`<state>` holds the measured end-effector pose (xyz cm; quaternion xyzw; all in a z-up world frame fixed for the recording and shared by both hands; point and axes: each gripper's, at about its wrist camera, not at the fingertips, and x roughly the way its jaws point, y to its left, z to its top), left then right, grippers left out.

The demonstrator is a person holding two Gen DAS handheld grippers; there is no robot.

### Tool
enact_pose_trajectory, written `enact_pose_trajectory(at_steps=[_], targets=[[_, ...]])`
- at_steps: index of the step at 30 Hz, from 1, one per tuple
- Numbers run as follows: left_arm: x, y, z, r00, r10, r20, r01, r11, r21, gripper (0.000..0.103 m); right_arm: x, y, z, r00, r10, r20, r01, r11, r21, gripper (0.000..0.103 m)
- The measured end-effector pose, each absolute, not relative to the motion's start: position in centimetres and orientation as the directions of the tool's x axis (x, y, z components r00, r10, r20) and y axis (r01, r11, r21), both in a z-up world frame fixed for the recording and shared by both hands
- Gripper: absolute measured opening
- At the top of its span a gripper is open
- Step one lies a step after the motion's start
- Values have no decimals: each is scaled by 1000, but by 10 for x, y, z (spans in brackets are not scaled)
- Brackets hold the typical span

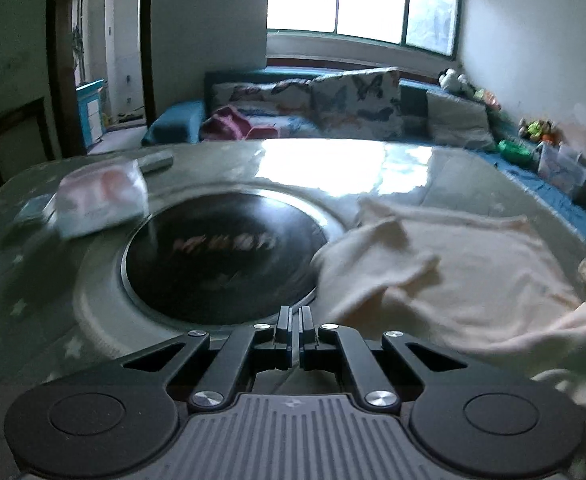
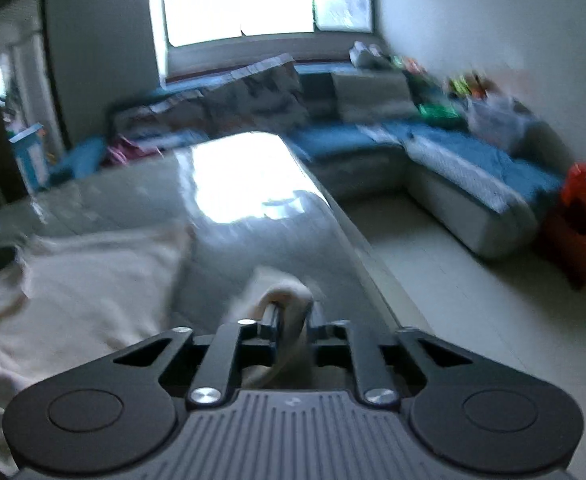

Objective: Fold clothes

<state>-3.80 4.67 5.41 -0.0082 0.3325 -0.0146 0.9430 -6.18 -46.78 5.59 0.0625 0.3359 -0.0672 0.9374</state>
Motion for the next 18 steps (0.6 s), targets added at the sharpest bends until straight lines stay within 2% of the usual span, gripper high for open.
enact_pose_trajectory(at_steps=[5, 7, 11, 18], targets=[[-51, 43, 60, 782, -65, -621, 73, 997, -12, 4, -76, -474, 58, 761, -120, -637, 193, 980, 46, 40], [-54, 30, 63, 782, -114, -613, 133, 991, -15, 5, -80, -465, 65, 778, -99, -620, 151, 988, 31, 41], [-54, -10, 64, 760, -237, -605, 277, 960, -29, 6, -79, -432, 73, 794, 23, -608, -1, 999, 37, 53], [-41, -57, 47, 720, -320, -616, 407, 914, 1, 6, -67, -359, 66, 735, 258, -627, -288, 956, 56, 53]])
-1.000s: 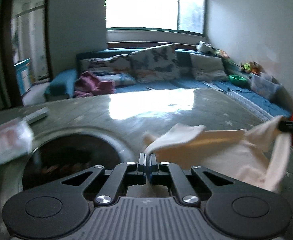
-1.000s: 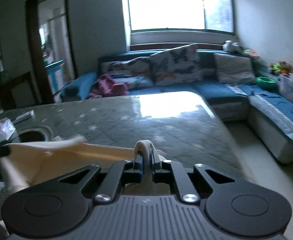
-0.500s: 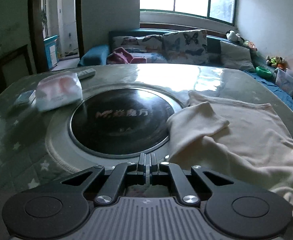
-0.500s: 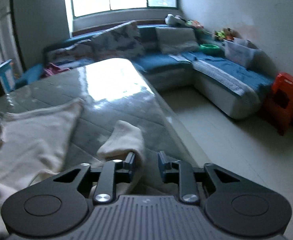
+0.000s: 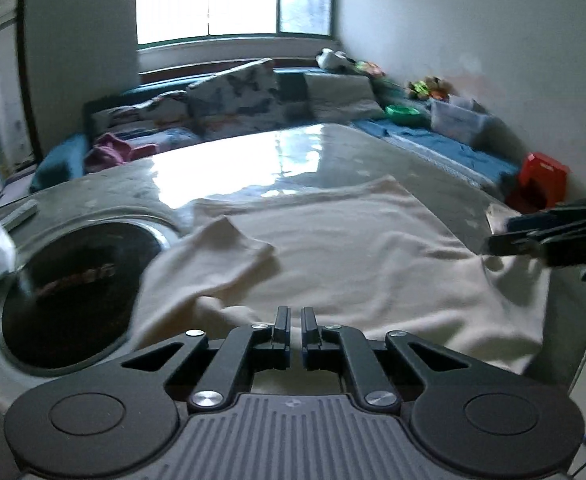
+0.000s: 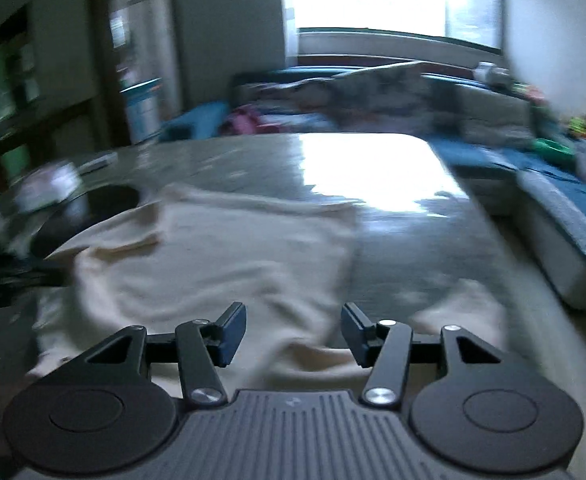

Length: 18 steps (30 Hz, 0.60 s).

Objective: Fold clothes

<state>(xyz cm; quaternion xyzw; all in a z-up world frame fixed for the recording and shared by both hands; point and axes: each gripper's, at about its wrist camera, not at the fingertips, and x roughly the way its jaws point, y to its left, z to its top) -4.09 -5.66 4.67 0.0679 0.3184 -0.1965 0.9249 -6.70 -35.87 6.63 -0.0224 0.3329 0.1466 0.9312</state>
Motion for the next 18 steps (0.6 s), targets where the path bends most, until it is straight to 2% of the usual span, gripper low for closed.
enact_pose_trajectory(at_steps=[8, 18], targets=[[-40, -63, 19, 658, -326, -679, 433, 901, -14, 6, -59, -298, 48, 654, 372, -659, -456, 889, 50, 53], [-66, -46, 23, 588, -384, -711, 486, 871, -68, 6, -92, -268, 35, 547, 420, -724, -595, 803, 16, 53]])
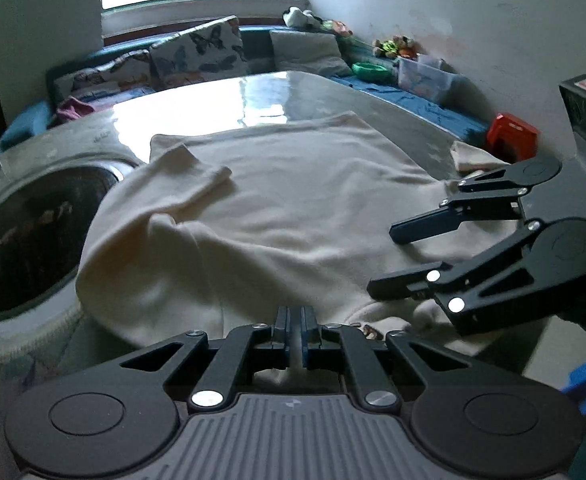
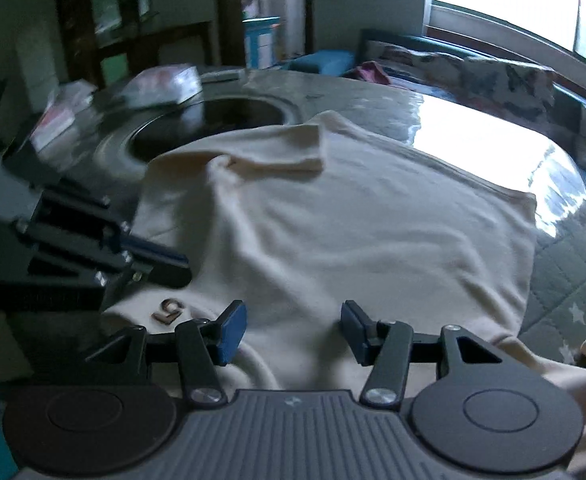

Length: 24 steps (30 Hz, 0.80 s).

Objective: Fold clothes

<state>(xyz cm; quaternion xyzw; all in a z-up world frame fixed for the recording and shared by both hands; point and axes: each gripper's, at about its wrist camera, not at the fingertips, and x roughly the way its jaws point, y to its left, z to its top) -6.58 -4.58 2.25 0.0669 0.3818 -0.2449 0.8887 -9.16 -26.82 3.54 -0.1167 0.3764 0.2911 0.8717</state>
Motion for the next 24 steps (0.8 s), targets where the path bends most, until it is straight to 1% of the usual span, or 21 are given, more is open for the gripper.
enact_pose_trajectory(at_steps=[3, 6, 7, 9, 11, 12, 13, 14, 19, 22, 24], targets=[[-61, -38, 29, 593, -376, -712, 471, 879, -71, 8, -94, -270, 40, 505, 457, -732, -619, 783, 62, 54], [-43, -32, 40, 665, -322, -674, 407, 913, -35, 8, -91, -275, 44, 478, 477, -738, -626, 774, 95, 54], [-36, -30, 44, 690, -299, -659, 381, 924, -21, 11, -89, -277, 47, 484, 479, -732, -621, 778, 98, 54], [-20, -29, 49, 731, -256, -632, 339, 941, 11, 16, -85, -281, 51, 497, 481, -722, -609, 786, 104, 54], [-4, -33, 51, 764, -211, -610, 310, 949, 60, 33, -80, -285, 54, 515, 478, -712, -593, 798, 107, 55], [3, -35, 51, 776, -200, -598, 310, 947, 85, 36, -75, -288, 55, 527, 469, -709, -578, 809, 106, 56], [10, -39, 49, 779, -197, -595, 319, 942, 106, 42, -70, -291, 55, 539, 458, -707, -561, 821, 105, 56], [18, -44, 47, 779, -195, -596, 329, 936, 124, 43, -66, -293, 54, 547, 449, -707, -545, 832, 106, 56], [47, -63, 26, 753, -195, -629, 375, 912, 167, 43, -49, -304, 48, 567, 418, -710, -484, 866, 123, 57], [57, -70, 14, 737, -194, -647, 389, 905, 172, 43, -43, -308, 45, 571, 407, -713, -467, 875, 126, 58], [60, -69, 12, 738, -211, -641, 395, 905, 157, 33, -39, -310, 43, 573, 398, -716, -461, 879, 120, 58]])
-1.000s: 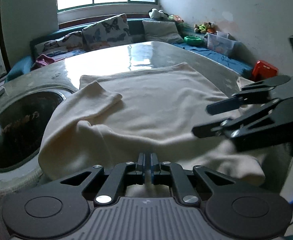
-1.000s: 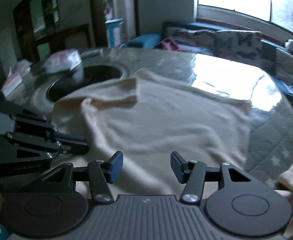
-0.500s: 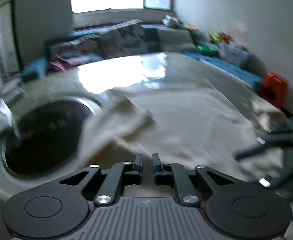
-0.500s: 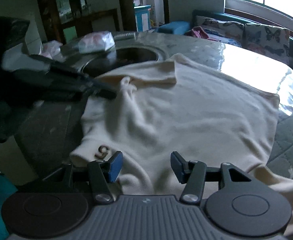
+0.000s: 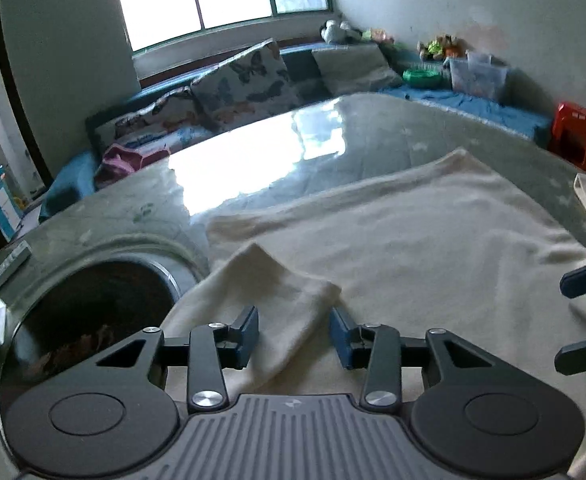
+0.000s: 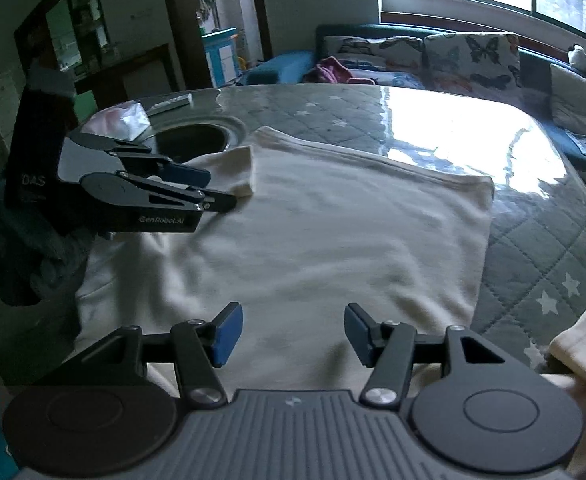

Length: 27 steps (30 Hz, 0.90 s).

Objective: Fold clothes

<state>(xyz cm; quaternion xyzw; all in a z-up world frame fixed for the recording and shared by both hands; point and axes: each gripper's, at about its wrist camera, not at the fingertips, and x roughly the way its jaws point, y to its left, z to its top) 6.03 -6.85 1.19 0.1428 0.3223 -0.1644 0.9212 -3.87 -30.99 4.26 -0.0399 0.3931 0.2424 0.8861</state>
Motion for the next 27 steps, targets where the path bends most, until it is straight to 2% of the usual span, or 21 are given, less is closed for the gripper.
enact_pose_trajectory(at_steps=[2, 5, 9, 14, 20, 27], targets=[[64, -62, 12, 734, -225, -641, 389, 913, 125, 13, -37, -312, 41, 575, 393, -718, -455, 883, 119, 58], [67, -46, 18, 756, -215, -618, 342, 935, 94, 4, -33, -315, 39, 583, 383, -716, -440, 890, 119, 58], [63, -5, 39, 813, -171, -557, 214, 977, 12, 3, -30, -319, 37, 594, 368, -715, -421, 900, 113, 59], [52, 59, 55, 856, -19, -517, 9, 1000, -20, 3, -29, -322, 38, 608, 351, -712, -403, 909, 104, 59], [30, 121, 41, 818, 133, -560, -182, 983, -32, 2, -29, -325, 35, 616, 326, -717, -386, 919, 86, 60], [-2, 148, 14, 756, 197, -624, -262, 965, -13, 3, -32, -321, 35, 613, 317, -723, -405, 913, 58, 65]])
